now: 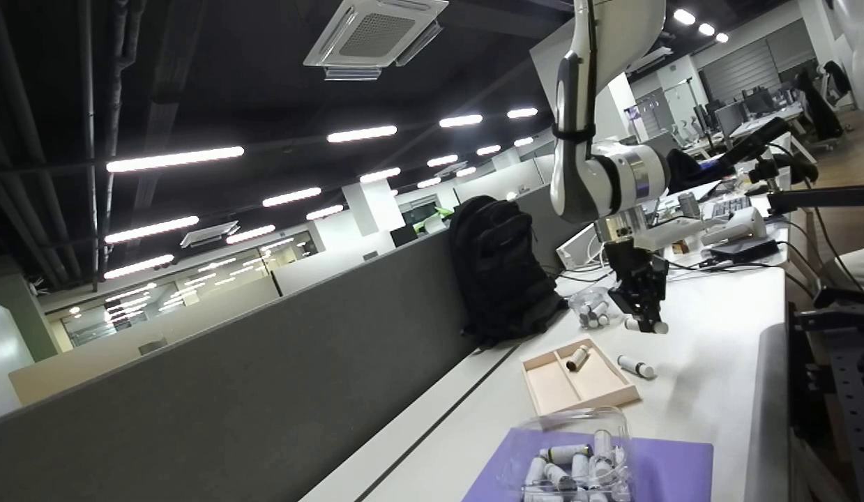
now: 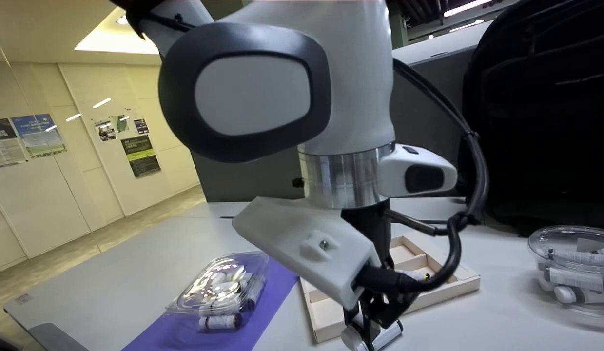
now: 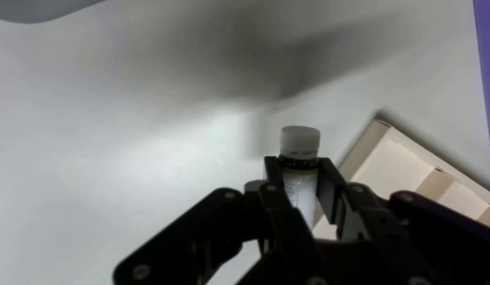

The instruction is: Take the bottom bottle from the right compartment of the box and place it on the table

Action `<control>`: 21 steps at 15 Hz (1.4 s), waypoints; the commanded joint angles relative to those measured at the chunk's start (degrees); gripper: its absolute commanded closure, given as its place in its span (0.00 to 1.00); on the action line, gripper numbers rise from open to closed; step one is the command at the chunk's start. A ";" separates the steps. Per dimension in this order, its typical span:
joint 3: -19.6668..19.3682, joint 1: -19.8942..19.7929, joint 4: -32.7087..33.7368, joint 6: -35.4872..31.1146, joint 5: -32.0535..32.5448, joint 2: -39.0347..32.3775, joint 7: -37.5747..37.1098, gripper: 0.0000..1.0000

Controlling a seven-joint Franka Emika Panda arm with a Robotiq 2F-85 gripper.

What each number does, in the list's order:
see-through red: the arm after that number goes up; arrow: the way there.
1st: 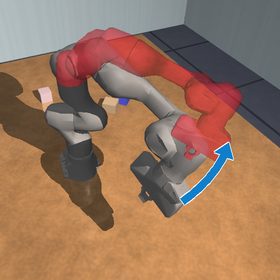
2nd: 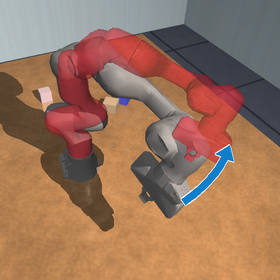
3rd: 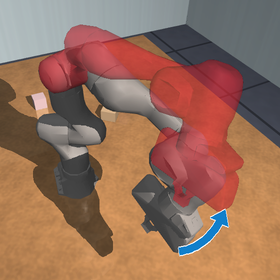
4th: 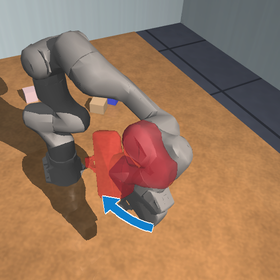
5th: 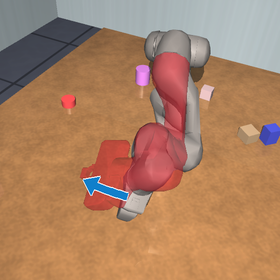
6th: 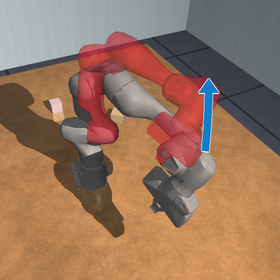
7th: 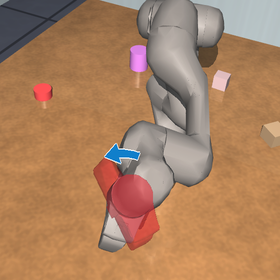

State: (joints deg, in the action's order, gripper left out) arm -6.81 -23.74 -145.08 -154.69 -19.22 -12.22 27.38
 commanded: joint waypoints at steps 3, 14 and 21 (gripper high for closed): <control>1.11 -1.70 1.84 -1.46 -6.08 -5.46 0.48 0.93; 6.19 -5.43 9.83 -3.26 -9.26 -14.05 -0.74 0.34; 7.78 -5.96 8.56 -0.83 -9.05 -9.07 -0.82 0.00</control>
State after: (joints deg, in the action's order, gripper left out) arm 0.31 -29.19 -135.42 -157.88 -28.45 -25.17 27.90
